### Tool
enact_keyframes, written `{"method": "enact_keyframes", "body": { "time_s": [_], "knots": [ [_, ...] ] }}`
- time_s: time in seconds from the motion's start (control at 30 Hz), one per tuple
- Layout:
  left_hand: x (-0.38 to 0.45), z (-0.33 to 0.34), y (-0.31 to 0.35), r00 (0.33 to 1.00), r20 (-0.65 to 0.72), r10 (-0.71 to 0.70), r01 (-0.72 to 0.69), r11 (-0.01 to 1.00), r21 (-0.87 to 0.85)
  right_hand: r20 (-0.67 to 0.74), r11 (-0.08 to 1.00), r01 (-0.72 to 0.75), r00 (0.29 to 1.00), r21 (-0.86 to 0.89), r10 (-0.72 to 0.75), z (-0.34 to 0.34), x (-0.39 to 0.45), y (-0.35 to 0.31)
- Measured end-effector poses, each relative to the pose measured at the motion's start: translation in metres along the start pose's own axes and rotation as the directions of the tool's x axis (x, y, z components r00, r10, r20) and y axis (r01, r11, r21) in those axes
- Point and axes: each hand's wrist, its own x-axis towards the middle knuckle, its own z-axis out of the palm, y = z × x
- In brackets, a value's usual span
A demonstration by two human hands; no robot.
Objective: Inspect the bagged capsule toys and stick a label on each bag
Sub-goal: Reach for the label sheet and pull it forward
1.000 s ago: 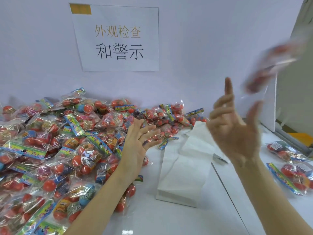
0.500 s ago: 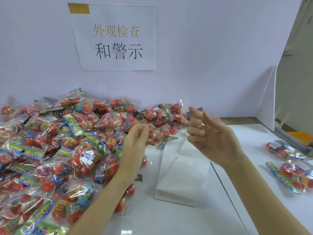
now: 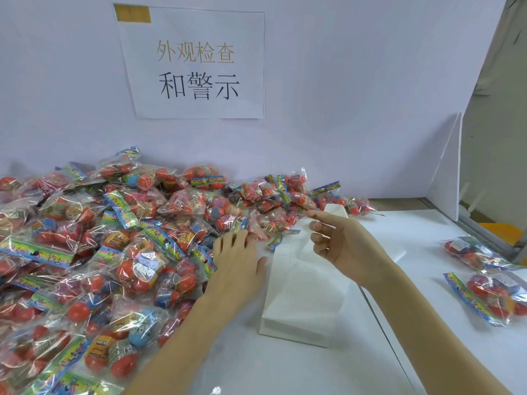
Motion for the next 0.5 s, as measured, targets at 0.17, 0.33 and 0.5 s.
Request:
{"method": "enact_keyframes", "body": {
  "time_s": [0.17,0.33,0.5],
  "knots": [
    [0.001,-0.010,0.003,0.899,-0.438,0.030,-0.188,0.928,-0.322,-0.030,0.987,0.015,0.999,-0.157,-0.020,0.006,-0.002,0.005],
    [-0.001,-0.017,0.009,0.780,-0.626,0.017,-0.465,0.685,-0.561,0.029,0.932,0.113,0.994,-0.346,-0.110,0.014,-0.006,0.011],
    [0.001,-0.021,0.006,0.890,-0.454,-0.042,-0.398,0.414,-0.819,0.163,0.892,0.188,0.978,-0.410,-0.131,0.023,-0.012,0.011]
  ]
}}
